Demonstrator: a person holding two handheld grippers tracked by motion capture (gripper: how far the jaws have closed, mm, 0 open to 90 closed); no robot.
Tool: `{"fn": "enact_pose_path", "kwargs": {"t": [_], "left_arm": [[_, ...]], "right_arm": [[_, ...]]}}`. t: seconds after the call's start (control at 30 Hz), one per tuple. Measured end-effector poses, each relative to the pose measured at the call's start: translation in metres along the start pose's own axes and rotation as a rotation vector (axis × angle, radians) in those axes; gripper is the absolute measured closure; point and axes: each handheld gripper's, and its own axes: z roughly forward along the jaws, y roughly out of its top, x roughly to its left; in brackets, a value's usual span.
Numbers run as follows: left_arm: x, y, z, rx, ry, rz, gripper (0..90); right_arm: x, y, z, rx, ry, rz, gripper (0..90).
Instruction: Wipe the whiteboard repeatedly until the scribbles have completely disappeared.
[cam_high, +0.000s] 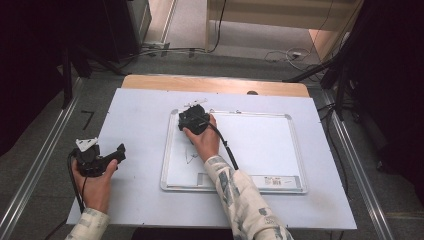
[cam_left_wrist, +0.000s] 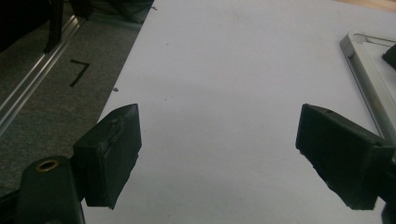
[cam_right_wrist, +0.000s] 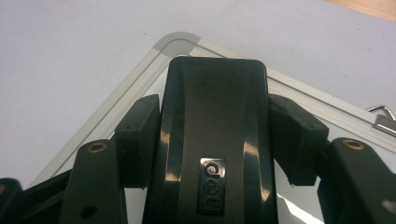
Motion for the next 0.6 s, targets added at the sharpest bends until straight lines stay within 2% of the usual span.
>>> {"fn": "enact_pose_path", "kwargs": {"t": [0.43,0.6], "left_arm": [[0.0,0.0,0.0,0.003,-0.003,-0.007,14.9],[0.0,0.0,0.001,0.004,-0.004,-0.003,14.9]], "right_arm": [[-0.024,0.001,-0.002,0.007,-0.039,0.041,36.7],[-0.02,0.001,-0.001,0.003,-0.064,0.035,36.5]]}}
